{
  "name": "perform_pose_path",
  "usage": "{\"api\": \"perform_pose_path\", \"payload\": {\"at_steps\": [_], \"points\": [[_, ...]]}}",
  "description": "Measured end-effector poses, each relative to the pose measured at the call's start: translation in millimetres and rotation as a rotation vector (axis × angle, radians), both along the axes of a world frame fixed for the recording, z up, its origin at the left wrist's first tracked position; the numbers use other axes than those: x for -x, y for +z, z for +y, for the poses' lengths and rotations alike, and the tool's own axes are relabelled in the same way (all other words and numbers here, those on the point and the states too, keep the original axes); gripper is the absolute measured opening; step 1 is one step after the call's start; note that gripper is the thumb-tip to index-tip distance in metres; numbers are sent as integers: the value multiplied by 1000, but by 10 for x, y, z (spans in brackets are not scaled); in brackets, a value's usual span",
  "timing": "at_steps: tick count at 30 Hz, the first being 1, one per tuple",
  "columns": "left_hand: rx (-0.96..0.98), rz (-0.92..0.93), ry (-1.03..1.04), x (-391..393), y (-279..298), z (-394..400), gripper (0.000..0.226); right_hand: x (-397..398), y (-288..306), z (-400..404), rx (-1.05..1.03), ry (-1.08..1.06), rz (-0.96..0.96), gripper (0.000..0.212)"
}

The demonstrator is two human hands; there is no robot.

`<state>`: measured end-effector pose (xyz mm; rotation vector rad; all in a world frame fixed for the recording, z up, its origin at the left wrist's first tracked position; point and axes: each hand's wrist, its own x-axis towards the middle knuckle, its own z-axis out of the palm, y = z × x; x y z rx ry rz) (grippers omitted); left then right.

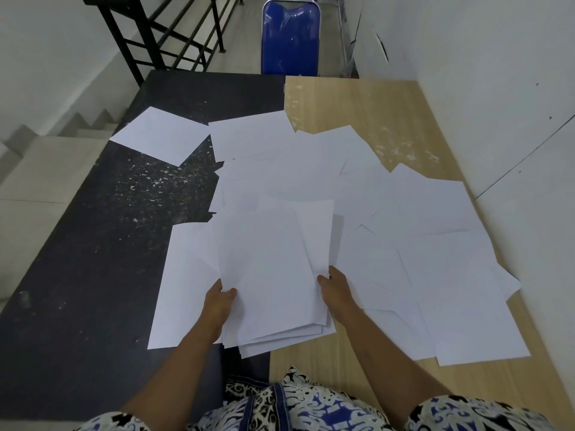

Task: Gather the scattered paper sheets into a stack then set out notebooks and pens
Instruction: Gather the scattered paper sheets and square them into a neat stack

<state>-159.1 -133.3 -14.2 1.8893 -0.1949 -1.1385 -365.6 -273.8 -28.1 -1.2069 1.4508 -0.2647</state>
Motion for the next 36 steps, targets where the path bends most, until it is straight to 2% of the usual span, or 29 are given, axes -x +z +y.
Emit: {"api": "perform_pose_path", "payload": {"at_steps": [2,4,8,11,15,18,20,23,26,29,31,36], "points": [[-2,18,-16,1,1,-11,30,76,-198,-49,-35,-23,4,45],[-13,25,-42,11,9,-23,26,93,-105,-27,-50,-36,7,40],[-12,29,-103,27,30,-33,20,96,53,47,-90,93,60,51],[2,33,-124,32,55,-29,28,87,35,55,-63,115,71,18],[-9,39,-140,21,31,-12,36,54,94,130,5,99,34,28],[44,105,-93,17,57,-12,36,59,135,190,133,30,13,9],[101,191,-42,8,99,-44,34,64,151,218,197,-72,-57,29],[152,247,-10,-11,166,-135,34,89,234,196,95,-166,-240,41],[140,188,-43,-4,198,-229,35,159,241,142,-100,-100,-375,36],[123,118,-89,25,208,-294,33,209,189,132,-60,-68,-285,26],[106,49,-116,67,215,-333,35,243,157,138,-22,-83,-245,27],[66,-100,-171,153,191,-410,35,321,135,148,1,-297,-250,37]]}}
